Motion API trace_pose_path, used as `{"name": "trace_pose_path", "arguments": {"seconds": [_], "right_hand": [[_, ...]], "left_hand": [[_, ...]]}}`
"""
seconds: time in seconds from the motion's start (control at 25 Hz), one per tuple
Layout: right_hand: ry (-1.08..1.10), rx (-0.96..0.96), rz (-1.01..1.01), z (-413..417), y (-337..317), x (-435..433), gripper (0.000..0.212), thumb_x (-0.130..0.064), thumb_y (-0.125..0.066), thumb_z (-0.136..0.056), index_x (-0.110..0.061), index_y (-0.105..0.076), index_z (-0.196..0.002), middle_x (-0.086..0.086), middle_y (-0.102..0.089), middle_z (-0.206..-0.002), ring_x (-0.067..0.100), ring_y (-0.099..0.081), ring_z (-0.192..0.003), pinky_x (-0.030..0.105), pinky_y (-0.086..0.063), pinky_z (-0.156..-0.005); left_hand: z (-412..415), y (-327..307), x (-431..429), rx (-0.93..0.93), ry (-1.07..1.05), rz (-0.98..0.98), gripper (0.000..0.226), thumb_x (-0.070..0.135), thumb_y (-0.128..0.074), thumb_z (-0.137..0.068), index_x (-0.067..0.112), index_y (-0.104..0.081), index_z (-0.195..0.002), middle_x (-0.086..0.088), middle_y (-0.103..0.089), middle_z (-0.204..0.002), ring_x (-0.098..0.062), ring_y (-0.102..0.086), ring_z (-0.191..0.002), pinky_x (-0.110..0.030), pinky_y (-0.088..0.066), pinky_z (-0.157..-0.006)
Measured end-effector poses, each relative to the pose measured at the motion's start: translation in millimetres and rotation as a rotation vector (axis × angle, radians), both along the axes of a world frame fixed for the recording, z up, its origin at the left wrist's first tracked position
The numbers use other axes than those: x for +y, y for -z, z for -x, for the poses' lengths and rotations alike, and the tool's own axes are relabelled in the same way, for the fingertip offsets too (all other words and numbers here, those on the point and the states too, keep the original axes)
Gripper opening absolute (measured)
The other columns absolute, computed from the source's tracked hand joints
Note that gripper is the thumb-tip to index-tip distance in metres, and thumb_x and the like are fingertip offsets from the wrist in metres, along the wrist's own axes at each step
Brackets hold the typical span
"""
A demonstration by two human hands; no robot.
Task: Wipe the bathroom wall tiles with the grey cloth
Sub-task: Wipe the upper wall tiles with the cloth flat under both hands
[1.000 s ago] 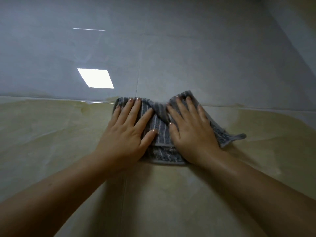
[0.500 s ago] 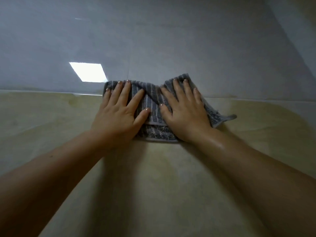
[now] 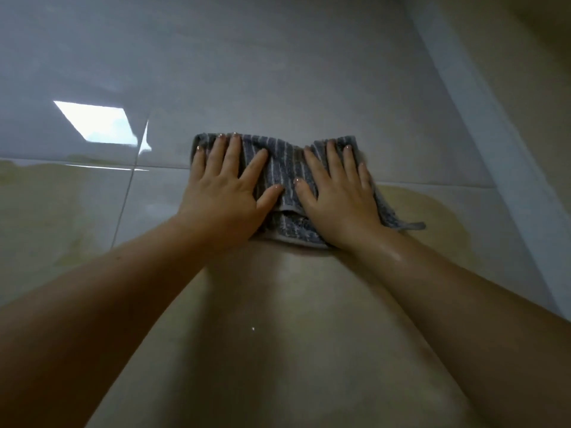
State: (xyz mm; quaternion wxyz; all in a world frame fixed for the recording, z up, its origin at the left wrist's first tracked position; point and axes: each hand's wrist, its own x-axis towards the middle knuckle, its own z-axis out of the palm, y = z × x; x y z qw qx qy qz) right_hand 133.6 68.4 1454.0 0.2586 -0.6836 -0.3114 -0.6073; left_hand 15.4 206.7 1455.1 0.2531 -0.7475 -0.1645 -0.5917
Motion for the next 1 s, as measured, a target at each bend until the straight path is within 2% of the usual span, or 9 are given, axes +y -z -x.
{"name": "trace_pose_path", "arguments": {"seconds": [0.12,0.24,0.36,0.44,0.52,0.64,0.72,0.88,1.0], "right_hand": [[0.016,0.077,-0.127,-27.6,4.0,-29.3,0.061,-0.054,-0.018,-0.100,-0.033,0.001,-0.154,0.003,0.010,-0.163,0.024,0.014,-0.149,0.045,0.008,-0.120],[0.067,0.030,-0.097,-35.9,42.1,-35.0,0.060,-0.050,-0.018,-0.101,-0.030,0.001,-0.154,0.004,0.010,-0.163,0.023,0.015,-0.148,0.044,0.010,-0.120],[0.034,-0.024,-0.030,-43.0,30.8,-40.5,0.058,-0.051,-0.018,-0.101,-0.034,0.000,-0.154,0.003,0.009,-0.163,0.023,0.015,-0.148,0.044,0.010,-0.120],[0.013,0.027,-0.042,-54.1,9.4,-57.5,0.058,-0.054,-0.018,-0.100,-0.038,0.000,-0.153,0.003,0.009,-0.163,0.024,0.014,-0.148,0.045,0.008,-0.120],[0.003,0.092,-0.111,-70.7,9.9,-79.2,0.059,-0.056,-0.018,-0.100,-0.038,0.000,-0.153,0.004,0.008,-0.163,0.024,0.014,-0.149,0.045,0.007,-0.120],[0.044,0.075,-0.162,-79.3,60.8,-84.8,0.060,-0.054,-0.012,-0.098,-0.033,-0.001,-0.154,0.005,0.007,-0.163,0.024,0.013,-0.149,0.043,0.010,-0.120],[0.082,0.035,-0.119,-78.0,81.6,-77.9,0.065,-0.054,-0.003,-0.093,-0.032,-0.001,-0.154,0.005,0.007,-0.163,0.024,0.014,-0.148,0.042,0.012,-0.118],[0.044,0.040,-0.089,-92.6,31.3,-94.1,0.056,-0.047,-0.013,-0.101,-0.033,-0.002,-0.154,0.005,0.005,-0.163,0.025,0.011,-0.149,0.044,0.009,-0.120],[0.058,0.105,-0.193,-113.6,27.5,-117.6,0.058,-0.049,-0.011,-0.100,-0.031,-0.003,-0.154,0.006,0.002,-0.163,0.026,0.009,-0.149,0.045,0.007,-0.121]], "left_hand": [[-32.8,0.5,-38.7,0.004,0.035,-0.040,0.070,0.067,-0.004,-0.096,0.034,0.008,-0.157,-0.010,0.016,-0.165,-0.027,0.019,-0.151,-0.048,0.010,-0.123],[-44.4,41.6,-42.0,0.054,-0.002,-0.152,0.072,0.067,0.006,-0.091,0.034,0.013,-0.155,-0.009,0.017,-0.165,-0.026,0.020,-0.151,-0.048,0.009,-0.123],[-44.7,27.6,-44.7,0.025,0.027,-0.079,0.071,0.069,0.002,-0.094,0.035,0.010,-0.156,-0.009,0.015,-0.165,-0.026,0.018,-0.151,-0.047,0.009,-0.123],[-53.9,4.8,-61.0,0.009,0.045,-0.013,0.073,0.068,-0.006,-0.095,0.033,0.007,-0.157,-0.010,0.015,-0.165,-0.027,0.018,-0.151,-0.049,0.009,-0.123],[-71.6,6.3,-81.6,0.007,0.051,-0.047,0.071,0.067,-0.005,-0.096,0.032,0.006,-0.158,-0.012,0.015,-0.165,-0.029,0.018,-0.151,-0.051,0.008,-0.123],[-84.4,47.5,-91.2,0.049,0.024,-0.156,0.073,0.064,0.005,-0.092,0.030,0.009,-0.156,-0.014,0.014,-0.165,-0.031,0.016,-0.151,-0.052,0.007,-0.123],[-83.3,58.2,-86.8,0.068,0.012,-0.162,0.075,0.065,0.006,-0.090,0.030,0.010,-0.156,-0.014,0.014,-0.165,-0.031,0.016,-0.151,-0.052,0.006,-0.123],[-93.6,14.0,-106.6,0.050,0.024,-0.071,0.072,0.065,-0.004,-0.096,0.030,0.005,-0.158,-0.014,0.014,-0.165,-0.031,0.016,-0.151,-0.052,0.007,-0.122],[-116.9,24.5,-129.6,0.047,0.045,-0.083,0.070,0.063,-0.004,-0.097,0.028,0.006,-0.158,-0.015,0.015,-0.164,-0.032,0.016,-0.151,-0.053,0.007,-0.122]]}}
